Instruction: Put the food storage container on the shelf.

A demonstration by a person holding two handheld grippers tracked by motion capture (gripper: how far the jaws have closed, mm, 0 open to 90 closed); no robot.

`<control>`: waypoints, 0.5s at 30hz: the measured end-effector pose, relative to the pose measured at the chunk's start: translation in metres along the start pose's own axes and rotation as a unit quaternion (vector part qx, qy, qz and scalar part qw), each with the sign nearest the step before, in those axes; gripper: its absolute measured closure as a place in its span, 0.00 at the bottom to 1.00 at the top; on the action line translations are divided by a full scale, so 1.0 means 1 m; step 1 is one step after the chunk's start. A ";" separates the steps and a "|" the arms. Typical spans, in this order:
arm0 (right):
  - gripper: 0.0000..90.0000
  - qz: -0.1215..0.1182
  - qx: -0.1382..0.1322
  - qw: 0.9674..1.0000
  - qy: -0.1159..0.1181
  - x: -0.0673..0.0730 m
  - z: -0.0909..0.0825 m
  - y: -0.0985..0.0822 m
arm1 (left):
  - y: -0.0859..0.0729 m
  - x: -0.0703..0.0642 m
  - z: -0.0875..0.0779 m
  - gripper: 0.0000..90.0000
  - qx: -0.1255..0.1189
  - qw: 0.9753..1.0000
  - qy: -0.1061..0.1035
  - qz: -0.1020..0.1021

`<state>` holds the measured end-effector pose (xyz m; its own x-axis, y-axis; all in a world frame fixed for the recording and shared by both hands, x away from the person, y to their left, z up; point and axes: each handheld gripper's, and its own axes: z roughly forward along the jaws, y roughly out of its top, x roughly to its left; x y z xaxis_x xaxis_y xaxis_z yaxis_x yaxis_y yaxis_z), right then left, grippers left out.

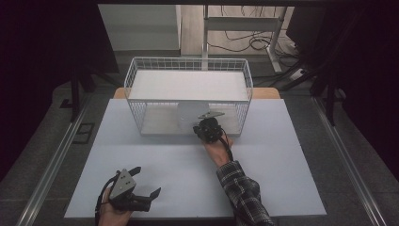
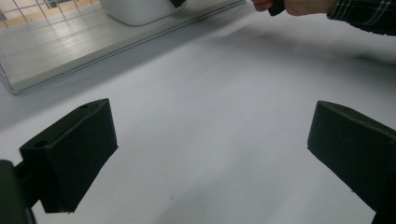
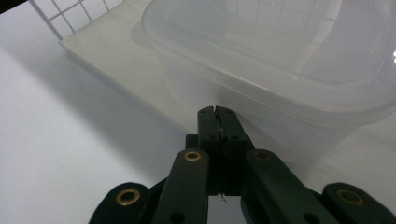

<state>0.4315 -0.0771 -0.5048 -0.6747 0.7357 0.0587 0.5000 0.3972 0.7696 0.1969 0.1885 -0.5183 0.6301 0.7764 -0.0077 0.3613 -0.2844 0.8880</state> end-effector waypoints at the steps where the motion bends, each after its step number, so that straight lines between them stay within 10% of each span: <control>1: 0.94 0.002 -0.001 1.000 -0.001 0.000 -0.001 0.000 | 0.000 0.000 0.001 0.01 0.007 1.000 -0.001 -0.004; 15: 0.45 0.007 0.000 1.000 0.017 0.007 -0.025 -0.013 | -0.002 0.001 0.007 0.03 0.027 1.000 -0.013 -0.006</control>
<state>0.4070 -0.0912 -0.4980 -0.6853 0.7224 0.0918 0.5097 0.3858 0.7690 0.2013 0.1865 -0.5235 0.6428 0.7654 -0.0309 0.4057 -0.3059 0.8613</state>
